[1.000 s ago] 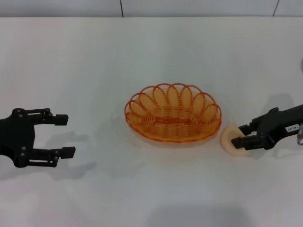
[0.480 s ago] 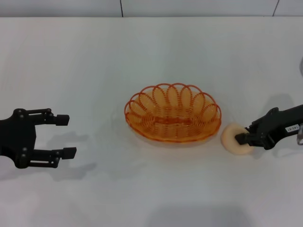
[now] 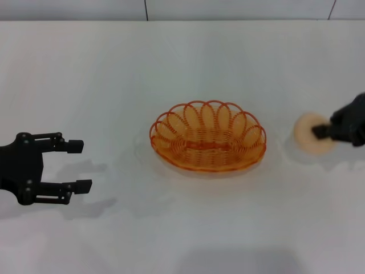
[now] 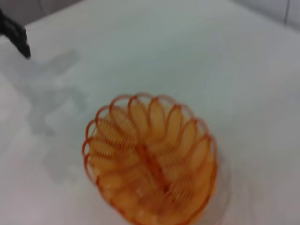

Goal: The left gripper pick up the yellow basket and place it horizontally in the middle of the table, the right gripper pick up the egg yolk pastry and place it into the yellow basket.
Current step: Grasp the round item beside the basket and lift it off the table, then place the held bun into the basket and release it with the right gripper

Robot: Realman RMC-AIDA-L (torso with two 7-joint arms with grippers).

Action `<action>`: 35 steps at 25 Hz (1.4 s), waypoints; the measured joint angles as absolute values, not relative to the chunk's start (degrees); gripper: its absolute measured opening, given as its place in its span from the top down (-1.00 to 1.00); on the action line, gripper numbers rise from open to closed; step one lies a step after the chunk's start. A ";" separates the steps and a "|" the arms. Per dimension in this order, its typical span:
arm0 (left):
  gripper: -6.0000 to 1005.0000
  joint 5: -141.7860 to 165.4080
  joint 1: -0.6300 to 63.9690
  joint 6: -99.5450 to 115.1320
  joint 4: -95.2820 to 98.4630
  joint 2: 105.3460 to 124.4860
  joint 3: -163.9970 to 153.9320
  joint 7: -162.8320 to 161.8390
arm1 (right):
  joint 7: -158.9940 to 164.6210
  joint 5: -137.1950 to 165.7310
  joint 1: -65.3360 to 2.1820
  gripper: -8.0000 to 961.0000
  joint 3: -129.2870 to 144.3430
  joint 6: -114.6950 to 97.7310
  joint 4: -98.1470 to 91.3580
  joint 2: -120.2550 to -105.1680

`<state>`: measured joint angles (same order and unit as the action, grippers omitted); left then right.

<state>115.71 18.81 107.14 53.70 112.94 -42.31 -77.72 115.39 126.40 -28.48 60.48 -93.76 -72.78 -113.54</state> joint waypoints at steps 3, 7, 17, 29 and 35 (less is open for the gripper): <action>-0.60 115.73 18.81 107.14 53.70 112.94 -42.30 -77.71 | 115.06 125.87 -30.07 0.82 57.88 -94.85 -73.63 -113.54; -0.60 115.79 19.08 107.14 53.71 113.05 -42.61 -77.70 | 112.99 124.62 -31.30 0.87 58.24 -93.79 -73.65 -115.19; -0.60 116.12 19.03 107.24 54.56 113.65 -42.64 -77.52 | 108.37 110.74 -28.45 0.89 74.06 -78.92 -71.17 -115.82; -0.60 117.92 19.69 106.70 55.08 114.44 -42.68 -77.42 | 99.86 99.88 -28.74 0.89 90.68 -59.29 -62.72 -115.85; -0.60 117.92 19.69 106.56 55.11 114.42 -42.69 -77.43 | 99.59 99.90 -28.91 0.90 93.42 -57.24 -62.41 -115.78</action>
